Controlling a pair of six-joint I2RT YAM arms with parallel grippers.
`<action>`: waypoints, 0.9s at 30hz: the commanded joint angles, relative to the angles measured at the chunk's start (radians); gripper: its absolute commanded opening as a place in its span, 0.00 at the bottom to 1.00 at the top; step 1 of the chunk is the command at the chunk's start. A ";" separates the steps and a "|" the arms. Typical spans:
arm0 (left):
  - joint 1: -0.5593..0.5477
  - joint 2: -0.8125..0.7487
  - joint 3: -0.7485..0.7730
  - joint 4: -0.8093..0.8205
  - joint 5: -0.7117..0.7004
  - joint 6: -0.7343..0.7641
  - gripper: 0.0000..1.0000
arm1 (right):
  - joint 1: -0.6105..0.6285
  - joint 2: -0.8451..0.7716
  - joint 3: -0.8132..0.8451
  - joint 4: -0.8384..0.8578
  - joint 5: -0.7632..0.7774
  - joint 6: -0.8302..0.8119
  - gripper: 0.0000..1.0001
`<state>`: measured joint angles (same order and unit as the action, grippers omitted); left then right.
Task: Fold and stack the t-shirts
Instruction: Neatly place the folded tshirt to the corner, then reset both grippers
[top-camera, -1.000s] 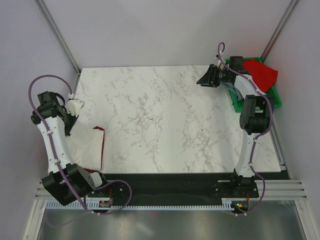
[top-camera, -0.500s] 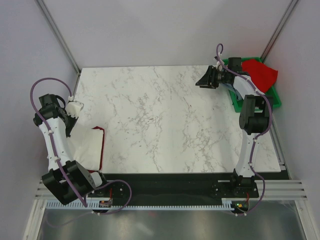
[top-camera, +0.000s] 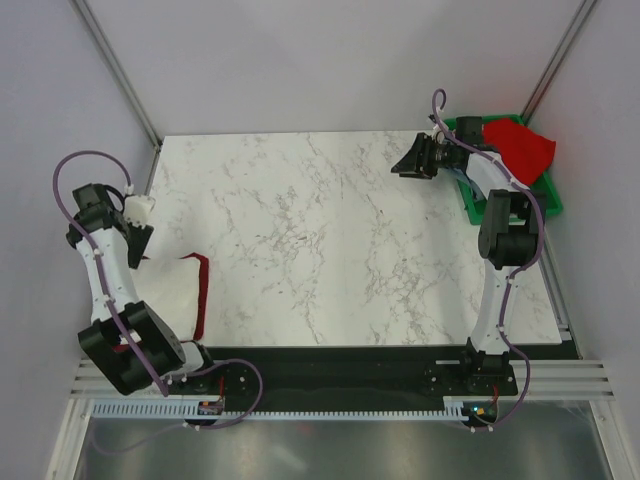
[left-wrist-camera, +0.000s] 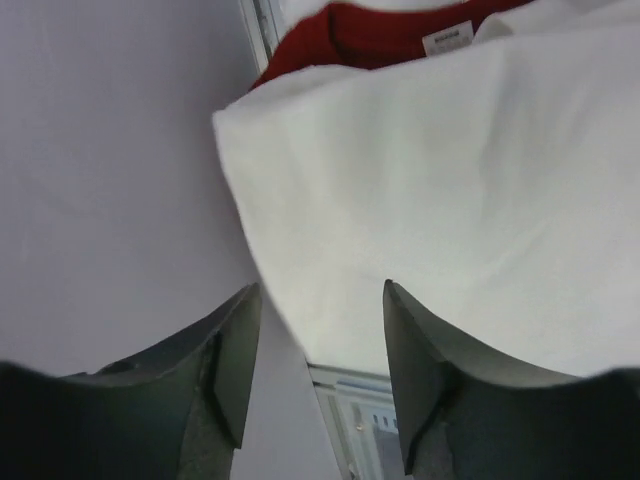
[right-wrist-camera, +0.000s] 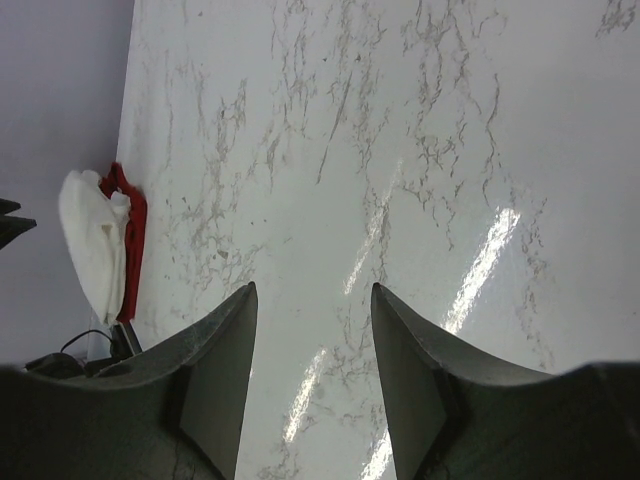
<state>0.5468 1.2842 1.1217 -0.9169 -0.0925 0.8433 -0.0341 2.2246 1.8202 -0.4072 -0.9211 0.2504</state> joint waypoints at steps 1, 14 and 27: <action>-0.031 0.042 0.166 0.121 0.066 -0.107 0.62 | 0.008 -0.037 -0.013 0.039 -0.002 -0.010 0.57; -0.582 0.242 0.601 0.122 0.220 -0.509 1.00 | 0.091 -0.203 0.040 -0.048 0.414 -0.243 0.98; -0.616 0.461 0.757 0.147 0.306 -0.702 1.00 | 0.183 -0.328 -0.073 -0.123 0.682 -0.221 0.98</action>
<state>-0.0708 1.7519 1.8301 -0.8051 0.1555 0.2279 0.1650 1.9228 1.7630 -0.4835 -0.2947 0.0368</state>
